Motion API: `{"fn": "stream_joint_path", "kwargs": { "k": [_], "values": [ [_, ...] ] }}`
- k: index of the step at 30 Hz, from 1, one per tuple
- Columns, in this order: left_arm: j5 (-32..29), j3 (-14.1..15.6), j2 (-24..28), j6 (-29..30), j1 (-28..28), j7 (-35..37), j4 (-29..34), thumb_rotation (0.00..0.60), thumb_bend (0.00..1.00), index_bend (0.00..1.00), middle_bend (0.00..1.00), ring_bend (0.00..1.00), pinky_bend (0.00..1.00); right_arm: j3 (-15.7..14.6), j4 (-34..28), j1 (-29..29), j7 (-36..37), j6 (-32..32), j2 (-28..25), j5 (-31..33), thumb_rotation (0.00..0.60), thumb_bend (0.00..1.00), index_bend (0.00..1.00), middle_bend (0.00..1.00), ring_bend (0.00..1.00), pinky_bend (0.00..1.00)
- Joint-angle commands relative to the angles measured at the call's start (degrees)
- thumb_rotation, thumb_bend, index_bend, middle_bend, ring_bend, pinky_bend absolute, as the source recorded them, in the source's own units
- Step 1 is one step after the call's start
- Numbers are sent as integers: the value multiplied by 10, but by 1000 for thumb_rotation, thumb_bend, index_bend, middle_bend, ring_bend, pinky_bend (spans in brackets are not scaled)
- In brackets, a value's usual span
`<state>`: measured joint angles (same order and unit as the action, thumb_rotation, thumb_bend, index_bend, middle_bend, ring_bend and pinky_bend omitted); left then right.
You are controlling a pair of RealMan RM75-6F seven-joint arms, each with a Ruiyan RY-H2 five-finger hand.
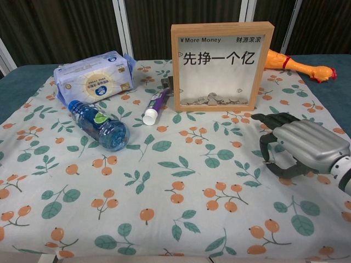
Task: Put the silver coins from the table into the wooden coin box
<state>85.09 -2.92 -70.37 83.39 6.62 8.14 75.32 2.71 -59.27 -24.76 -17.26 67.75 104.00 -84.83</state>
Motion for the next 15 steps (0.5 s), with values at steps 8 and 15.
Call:
{"fn": "stream_joint_path", "kwargs": {
  "k": [8,15],
  "values": [
    [4,1,0,2,1,3,3,600,376,0,0,0,0,-3,10,0,25,16,1,-16,600,477,628,116,0,0],
    [2,2,1,0,1,8,3,600,375,0,0,0,0,-2,15,-1,26,18,4,-17,600,561,654,132,0,0]
  ]
}}
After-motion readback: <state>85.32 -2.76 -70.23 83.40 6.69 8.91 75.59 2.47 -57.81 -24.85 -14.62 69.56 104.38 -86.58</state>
